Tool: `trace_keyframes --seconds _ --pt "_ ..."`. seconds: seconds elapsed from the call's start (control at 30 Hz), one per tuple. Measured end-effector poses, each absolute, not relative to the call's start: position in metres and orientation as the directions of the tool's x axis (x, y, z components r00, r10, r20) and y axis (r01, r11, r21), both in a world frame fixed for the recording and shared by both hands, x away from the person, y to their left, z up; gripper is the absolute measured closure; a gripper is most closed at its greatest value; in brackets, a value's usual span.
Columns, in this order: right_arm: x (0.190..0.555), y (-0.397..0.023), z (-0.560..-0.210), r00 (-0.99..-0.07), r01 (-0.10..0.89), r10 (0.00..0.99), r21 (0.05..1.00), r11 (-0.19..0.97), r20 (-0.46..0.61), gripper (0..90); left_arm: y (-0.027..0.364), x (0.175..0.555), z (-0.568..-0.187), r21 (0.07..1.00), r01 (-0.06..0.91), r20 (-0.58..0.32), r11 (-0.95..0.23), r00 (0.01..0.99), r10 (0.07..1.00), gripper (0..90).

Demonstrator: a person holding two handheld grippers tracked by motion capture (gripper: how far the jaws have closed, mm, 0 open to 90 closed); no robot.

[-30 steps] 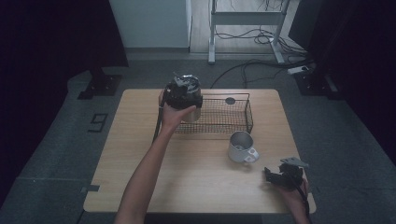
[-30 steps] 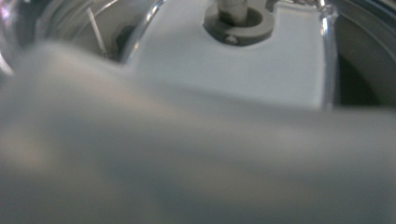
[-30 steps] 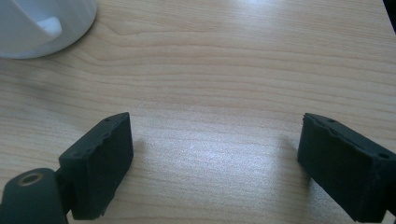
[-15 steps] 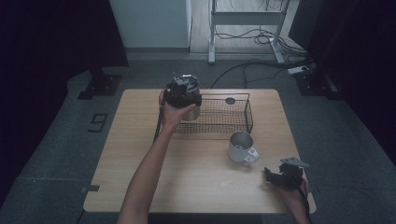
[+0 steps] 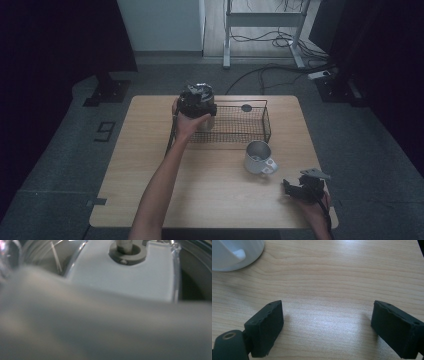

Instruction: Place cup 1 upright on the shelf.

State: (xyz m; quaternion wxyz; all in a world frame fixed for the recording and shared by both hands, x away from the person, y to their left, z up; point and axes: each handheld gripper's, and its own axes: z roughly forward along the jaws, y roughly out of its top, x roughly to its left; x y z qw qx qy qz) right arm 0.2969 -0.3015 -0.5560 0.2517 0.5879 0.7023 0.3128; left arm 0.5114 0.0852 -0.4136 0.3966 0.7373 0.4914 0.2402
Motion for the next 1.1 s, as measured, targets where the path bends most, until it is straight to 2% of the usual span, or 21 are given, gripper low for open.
trace_keyframes --seconds 1.1 --pt "0.297 -0.301 -0.556 -0.182 0.668 0.983 0.735 0.114 0.013 10.7 0.085 0.521 -0.453 0.781 0.594 -0.037 -0.192 0.352 0.935 3.9"
